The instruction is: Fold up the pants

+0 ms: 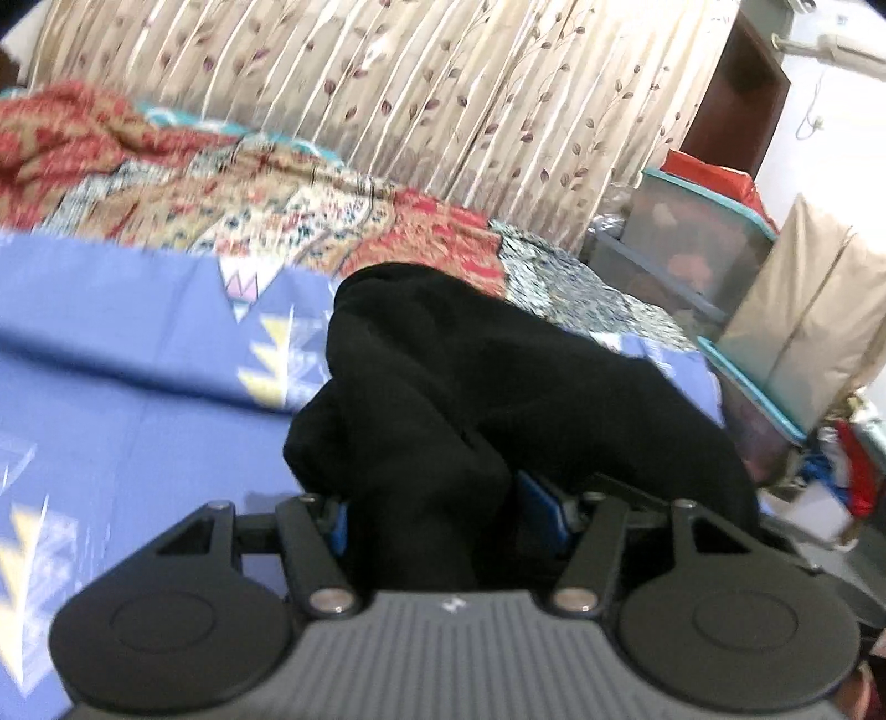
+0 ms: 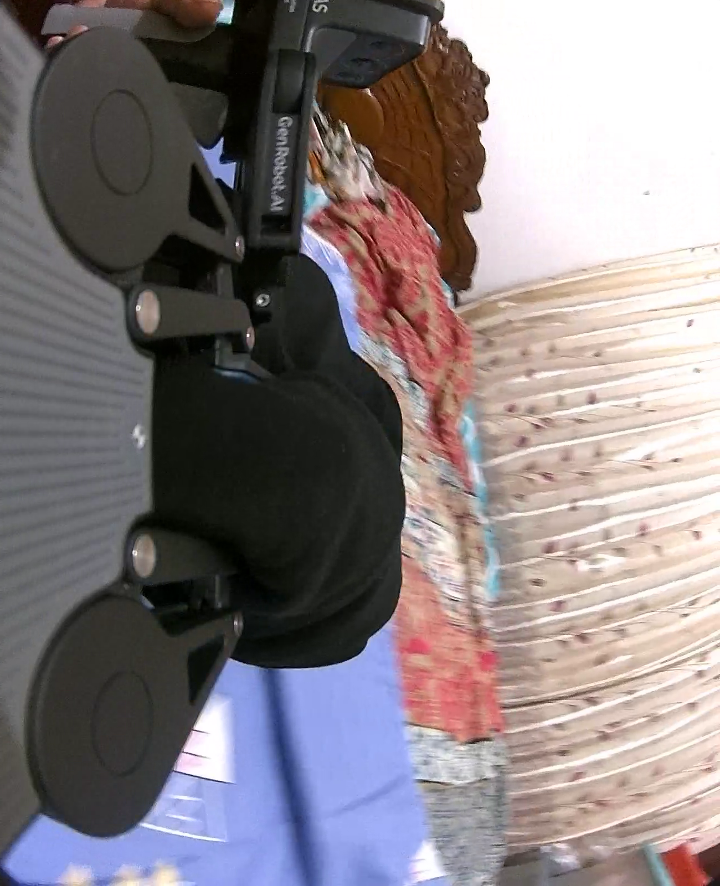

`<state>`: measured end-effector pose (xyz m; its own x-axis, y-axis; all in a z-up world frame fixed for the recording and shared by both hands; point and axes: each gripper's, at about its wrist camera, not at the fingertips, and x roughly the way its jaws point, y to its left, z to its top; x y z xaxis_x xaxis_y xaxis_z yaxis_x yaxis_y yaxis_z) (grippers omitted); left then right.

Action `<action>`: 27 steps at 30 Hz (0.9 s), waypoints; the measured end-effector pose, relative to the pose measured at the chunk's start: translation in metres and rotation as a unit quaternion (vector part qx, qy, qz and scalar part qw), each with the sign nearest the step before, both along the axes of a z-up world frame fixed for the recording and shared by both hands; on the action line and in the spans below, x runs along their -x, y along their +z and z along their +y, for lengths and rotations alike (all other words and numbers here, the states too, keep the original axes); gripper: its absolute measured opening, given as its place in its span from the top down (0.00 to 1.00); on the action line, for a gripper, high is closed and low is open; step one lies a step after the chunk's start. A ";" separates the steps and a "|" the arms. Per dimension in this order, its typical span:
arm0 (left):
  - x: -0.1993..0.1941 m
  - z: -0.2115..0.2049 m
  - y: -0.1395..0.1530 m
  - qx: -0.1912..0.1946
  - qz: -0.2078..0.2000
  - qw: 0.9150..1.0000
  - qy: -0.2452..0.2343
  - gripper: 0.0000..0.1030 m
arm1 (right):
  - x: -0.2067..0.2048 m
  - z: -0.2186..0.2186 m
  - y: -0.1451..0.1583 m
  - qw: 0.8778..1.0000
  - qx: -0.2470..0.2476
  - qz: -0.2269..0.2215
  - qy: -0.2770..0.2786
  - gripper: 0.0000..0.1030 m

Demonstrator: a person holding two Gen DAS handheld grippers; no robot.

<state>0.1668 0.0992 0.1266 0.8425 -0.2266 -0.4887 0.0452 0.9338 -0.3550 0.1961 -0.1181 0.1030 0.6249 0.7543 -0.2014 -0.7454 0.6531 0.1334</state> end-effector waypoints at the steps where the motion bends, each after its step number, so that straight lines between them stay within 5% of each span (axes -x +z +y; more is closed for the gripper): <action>1: -0.013 0.000 -0.007 -0.006 -0.002 1.000 0.004 0.45 | -0.013 0.005 -0.006 1.000 0.005 -0.009 -0.005 0.64; 3: -0.038 0.000 -0.031 -0.017 0.010 1.000 0.014 0.45 | -0.039 0.009 -0.022 1.000 0.018 0.002 -0.015 0.64; 7: -0.081 0.003 -0.097 -0.010 0.132 0.991 0.029 0.45 | -0.095 0.018 -0.079 0.988 0.080 0.123 -0.041 0.63; 9: -0.082 0.002 -0.119 -0.018 0.155 0.987 0.046 0.32 | -0.107 0.011 -0.099 0.979 0.080 0.174 -0.069 0.48; 13: -0.063 -0.001 -0.109 -0.008 0.143 0.988 0.055 0.30 | -0.101 -0.012 -0.095 0.974 0.045 0.205 -0.082 0.40; 27: 0.069 -0.052 -0.055 -0.097 0.134 0.984 0.064 0.06 | 0.033 -0.068 -0.077 0.969 0.020 0.218 -0.113 0.28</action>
<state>0.0982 0.0472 0.0717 0.6934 -0.0071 -0.7205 -0.1479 0.9773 -0.1519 0.1629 -0.1866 0.0258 0.6222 0.5939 -0.5101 -0.4608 0.8046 0.3747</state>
